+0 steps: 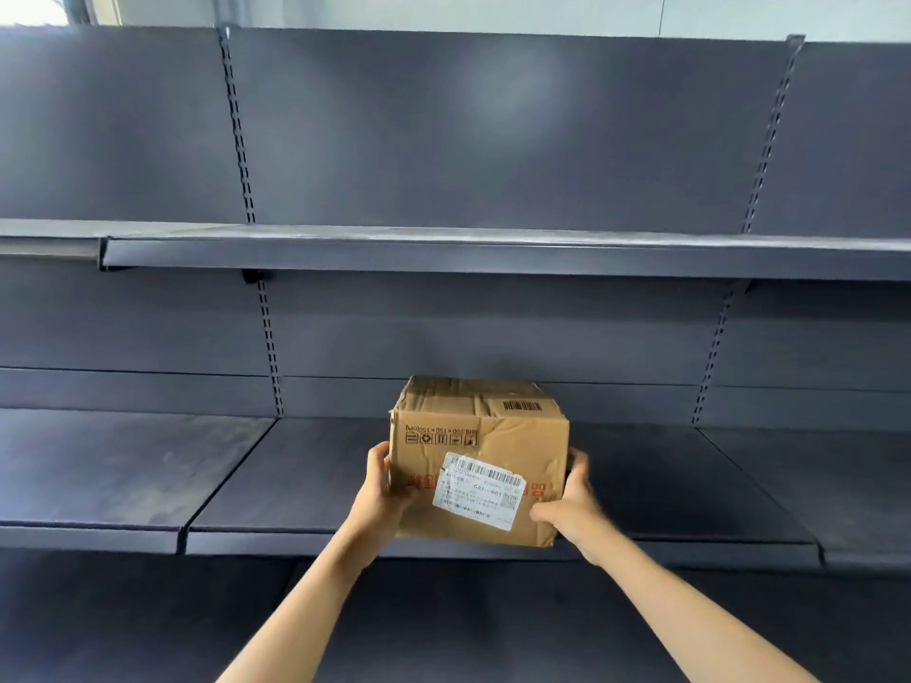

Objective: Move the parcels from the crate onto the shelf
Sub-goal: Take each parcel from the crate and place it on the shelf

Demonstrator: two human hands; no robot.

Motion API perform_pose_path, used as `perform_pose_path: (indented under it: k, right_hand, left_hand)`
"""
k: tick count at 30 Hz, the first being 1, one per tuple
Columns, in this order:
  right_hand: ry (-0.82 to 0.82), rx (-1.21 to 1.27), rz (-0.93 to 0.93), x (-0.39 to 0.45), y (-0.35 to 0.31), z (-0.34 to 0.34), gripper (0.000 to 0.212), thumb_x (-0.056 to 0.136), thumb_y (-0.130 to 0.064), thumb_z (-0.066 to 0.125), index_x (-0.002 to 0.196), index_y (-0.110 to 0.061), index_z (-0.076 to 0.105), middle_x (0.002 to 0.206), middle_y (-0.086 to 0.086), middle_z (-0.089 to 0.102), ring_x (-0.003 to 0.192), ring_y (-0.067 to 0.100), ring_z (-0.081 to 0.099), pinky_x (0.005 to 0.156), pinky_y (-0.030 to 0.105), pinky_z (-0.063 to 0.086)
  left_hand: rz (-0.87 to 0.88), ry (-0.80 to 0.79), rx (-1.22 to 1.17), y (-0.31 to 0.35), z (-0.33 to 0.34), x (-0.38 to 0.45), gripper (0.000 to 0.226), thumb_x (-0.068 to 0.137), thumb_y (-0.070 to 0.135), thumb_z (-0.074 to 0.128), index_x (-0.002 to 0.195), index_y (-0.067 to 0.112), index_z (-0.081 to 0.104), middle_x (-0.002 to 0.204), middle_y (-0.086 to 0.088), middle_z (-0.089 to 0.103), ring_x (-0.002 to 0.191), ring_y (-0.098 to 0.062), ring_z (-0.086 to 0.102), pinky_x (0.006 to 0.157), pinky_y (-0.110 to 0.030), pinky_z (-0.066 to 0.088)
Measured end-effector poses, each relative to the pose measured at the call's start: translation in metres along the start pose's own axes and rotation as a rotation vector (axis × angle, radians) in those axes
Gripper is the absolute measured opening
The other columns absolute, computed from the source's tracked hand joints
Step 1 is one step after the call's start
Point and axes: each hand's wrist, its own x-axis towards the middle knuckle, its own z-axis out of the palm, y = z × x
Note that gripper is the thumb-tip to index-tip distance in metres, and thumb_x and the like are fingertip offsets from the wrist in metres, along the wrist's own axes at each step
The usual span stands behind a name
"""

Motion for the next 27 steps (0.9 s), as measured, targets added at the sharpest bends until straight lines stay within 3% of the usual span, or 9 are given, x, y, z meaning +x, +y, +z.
perform_pose_path:
  k: [5, 9, 14, 17, 22, 27]
  right_hand:
    - [-0.047, -0.013, 0.015, 0.038, 0.013, -0.004, 0.081, 0.069, 0.011, 0.062, 0.124, -0.030, 0.019, 0.102, -0.008, 0.050, 0.090, 0.006, 0.052, 0.058, 0.018, 0.044]
    - [-0.042, -0.016, 0.020, 0.065, 0.024, -0.005, 0.080, 0.068, 0.013, 0.062, 0.119, -0.032, 0.020, 0.099, -0.010, 0.050, 0.088, 0.005, 0.052, 0.056, 0.016, 0.045]
    - [-0.014, -0.024, 0.037, 0.094, 0.039, -0.004, 0.079, 0.067, 0.015, 0.061, 0.114, -0.034, 0.020, 0.095, -0.010, 0.051, 0.082, 0.004, 0.053, 0.055, 0.016, 0.045]
    - [-0.006, -0.032, 0.041, 0.110, 0.045, -0.001, 0.078, 0.068, 0.014, 0.061, 0.110, -0.036, 0.019, 0.093, -0.011, 0.049, 0.080, 0.004, 0.052, 0.052, 0.014, 0.044]
    - [0.016, -0.026, 0.045, 0.131, 0.048, 0.005, 0.078, 0.069, 0.013, 0.060, 0.109, -0.039, 0.018, 0.093, -0.009, 0.052, 0.081, 0.005, 0.054, 0.052, 0.018, 0.047]
    - [0.029, -0.021, 0.035, 0.148, 0.047, 0.008, 0.078, 0.068, 0.013, 0.060, 0.111, -0.039, 0.020, 0.090, -0.011, 0.053, 0.076, 0.005, 0.056, 0.048, 0.018, 0.046]
  left_hand:
    - [-0.030, 0.051, 0.089, -0.019, 0.015, 0.034, 0.057, 0.083, -0.015, 0.047, 0.128, 0.016, 0.031, 0.105, 0.002, 0.051, 0.101, -0.022, 0.050, 0.095, -0.049, 0.047]
    - [-0.063, 0.080, 0.125, -0.034, 0.028, 0.056, 0.057, 0.083, -0.012, 0.051, 0.128, 0.017, 0.030, 0.100, 0.011, 0.051, 0.092, -0.009, 0.051, 0.091, -0.042, 0.049]
    - [-0.071, 0.105, 0.146, -0.046, 0.042, 0.080, 0.059, 0.080, -0.010, 0.054, 0.127, 0.016, 0.029, 0.104, 0.001, 0.053, 0.096, -0.020, 0.053, 0.090, -0.044, 0.051]
    - [-0.079, 0.109, 0.119, -0.050, 0.049, 0.090, 0.062, 0.071, 0.006, 0.064, 0.120, 0.021, 0.030, 0.101, 0.005, 0.057, 0.088, -0.009, 0.055, 0.079, -0.034, 0.052]
    - [-0.065, 0.109, 0.090, -0.067, 0.052, 0.112, 0.060, 0.080, -0.001, 0.065, 0.123, 0.018, 0.028, 0.101, 0.002, 0.060, 0.094, -0.020, 0.058, 0.089, -0.048, 0.053]
    - [-0.075, 0.099, 0.051, -0.066, 0.053, 0.128, 0.071, 0.061, 0.020, 0.075, 0.115, 0.027, 0.029, 0.099, 0.007, 0.061, 0.089, -0.013, 0.060, 0.084, -0.040, 0.053]
